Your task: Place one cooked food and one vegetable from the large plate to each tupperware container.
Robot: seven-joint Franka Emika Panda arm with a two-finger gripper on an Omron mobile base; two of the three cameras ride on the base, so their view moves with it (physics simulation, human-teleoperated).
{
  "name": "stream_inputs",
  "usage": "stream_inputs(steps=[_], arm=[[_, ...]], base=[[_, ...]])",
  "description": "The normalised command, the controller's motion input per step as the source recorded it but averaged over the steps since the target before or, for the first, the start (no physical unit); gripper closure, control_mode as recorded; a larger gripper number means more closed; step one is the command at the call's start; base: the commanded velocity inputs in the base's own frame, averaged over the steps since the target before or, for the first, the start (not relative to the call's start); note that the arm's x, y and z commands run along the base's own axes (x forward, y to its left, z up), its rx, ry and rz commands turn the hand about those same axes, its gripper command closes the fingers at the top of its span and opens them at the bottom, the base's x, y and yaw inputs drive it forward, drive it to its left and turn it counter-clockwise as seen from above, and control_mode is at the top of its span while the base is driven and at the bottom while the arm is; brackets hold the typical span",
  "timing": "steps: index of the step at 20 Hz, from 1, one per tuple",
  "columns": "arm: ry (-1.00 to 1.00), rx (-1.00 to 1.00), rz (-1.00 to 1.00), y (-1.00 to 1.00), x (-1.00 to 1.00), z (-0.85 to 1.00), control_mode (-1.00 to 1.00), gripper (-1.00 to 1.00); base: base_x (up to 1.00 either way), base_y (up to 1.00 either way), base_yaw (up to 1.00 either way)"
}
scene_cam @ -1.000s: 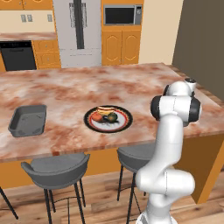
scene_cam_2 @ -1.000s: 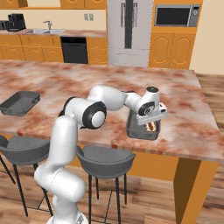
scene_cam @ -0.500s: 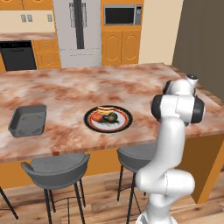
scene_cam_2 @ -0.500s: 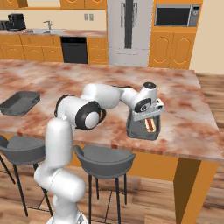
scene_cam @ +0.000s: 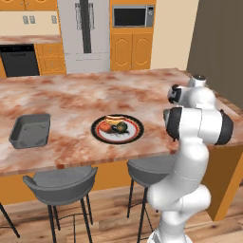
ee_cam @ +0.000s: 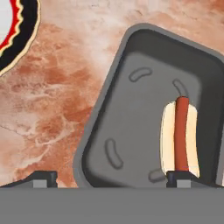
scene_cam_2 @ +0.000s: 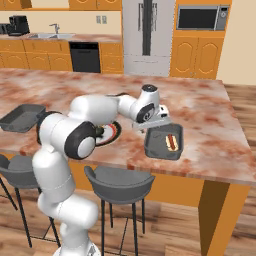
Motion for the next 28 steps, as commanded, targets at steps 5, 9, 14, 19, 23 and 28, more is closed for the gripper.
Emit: stream_inputs(steps=[5,9,14,19,23,28], arm=[[0.00,0.00,-0.12,1.00,-0.24,0.24,-1.00,-1.00],[0.00,0.02,-0.07,1.00,-0.40,0.09,-1.00,-1.00],[0.05,0.00,-0.04,1.00,-0.06,0.02,-1.00,-1.00],[0.02,0.00,-0.02,0.79,0.04,0.00,-1.00,-1.00],[0.01,0.01,0.00,0.77,0.00,0.01,-1.00,-1.00],[0.04,0.12,0.00,0.56,0.00,0.00,-1.00,-1.00]], base=[[0.00,0.00,0.00],[0.00,0.00,0.00],[0.00,0.00,0.00],[0.00,0.00,0.00],[0.00,0.00,0.00],[0.00,0.00,0.00]])
